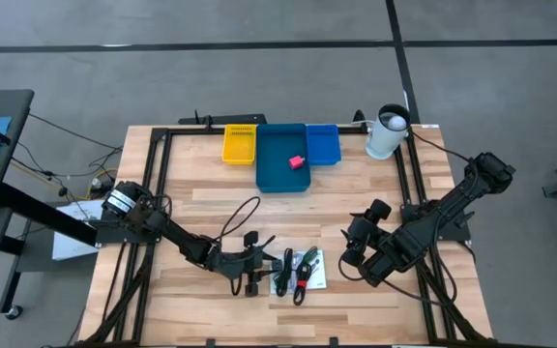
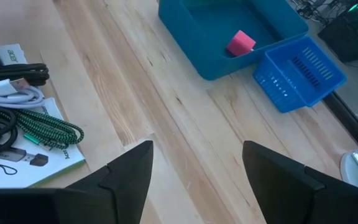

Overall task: Pick and place items into bin
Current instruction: Put the black charger adapter into the dark blue bin

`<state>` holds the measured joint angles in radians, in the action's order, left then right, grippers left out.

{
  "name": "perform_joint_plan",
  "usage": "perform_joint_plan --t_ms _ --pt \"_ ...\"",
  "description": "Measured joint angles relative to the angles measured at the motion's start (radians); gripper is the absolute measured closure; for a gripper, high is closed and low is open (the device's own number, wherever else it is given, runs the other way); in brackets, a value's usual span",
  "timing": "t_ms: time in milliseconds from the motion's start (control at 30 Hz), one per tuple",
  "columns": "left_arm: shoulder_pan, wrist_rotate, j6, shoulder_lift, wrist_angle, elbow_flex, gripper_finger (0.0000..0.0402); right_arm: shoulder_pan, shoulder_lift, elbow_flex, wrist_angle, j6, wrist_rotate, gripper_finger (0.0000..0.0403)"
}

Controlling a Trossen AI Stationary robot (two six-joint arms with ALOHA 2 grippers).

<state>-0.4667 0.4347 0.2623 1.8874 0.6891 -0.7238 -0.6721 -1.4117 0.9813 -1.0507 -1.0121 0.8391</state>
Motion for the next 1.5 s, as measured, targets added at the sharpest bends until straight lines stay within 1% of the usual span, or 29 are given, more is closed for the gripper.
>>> perform_joint_plan --t_ms 333,500,800,1000,1133,1233,1367,1500 --pt "0.001 0.006 -0.016 -0.002 -0.001 0.000 0.0259 0.015 0.000 0.000 0.001 0.001 0.000 0.0159" --pt "0.002 0.034 -0.043 -0.052 -0.052 0.000 0.0259 0.015 0.000 0.000 0.001 0.001 0.000 0.0159" --pt "0.015 0.137 -0.116 -0.203 -0.235 0.000 0.0259 0.015 0.000 0.000 0.001 0.001 0.004 0.0159" --pt "0.055 0.272 -0.204 -0.306 -0.303 0.000 0.0259 0.024 0.000 0.000 0.001 0.041 0.007 0.0159" --pt "0.119 0.352 -0.297 -0.364 -0.310 0.000 0.0259 0.041 0.000 0.000 0.001 0.056 0.011 0.0159" --pt "0.195 0.346 -0.371 -0.398 -0.301 0.000 0.0259 0.052 0.000 0.000 0.002 0.071 0.013 0.0159" --pt "0.338 0.264 -0.444 -0.429 -0.277 0.000 0.0259 0.052 0.000 0.000 0.013 0.071 0.058 0.0159" --pt "0.502 0.148 -0.436 -0.431 -0.233 0.000 0.0259 0.051 0.000 -0.004 0.068 0.071 0.137 0.0159"
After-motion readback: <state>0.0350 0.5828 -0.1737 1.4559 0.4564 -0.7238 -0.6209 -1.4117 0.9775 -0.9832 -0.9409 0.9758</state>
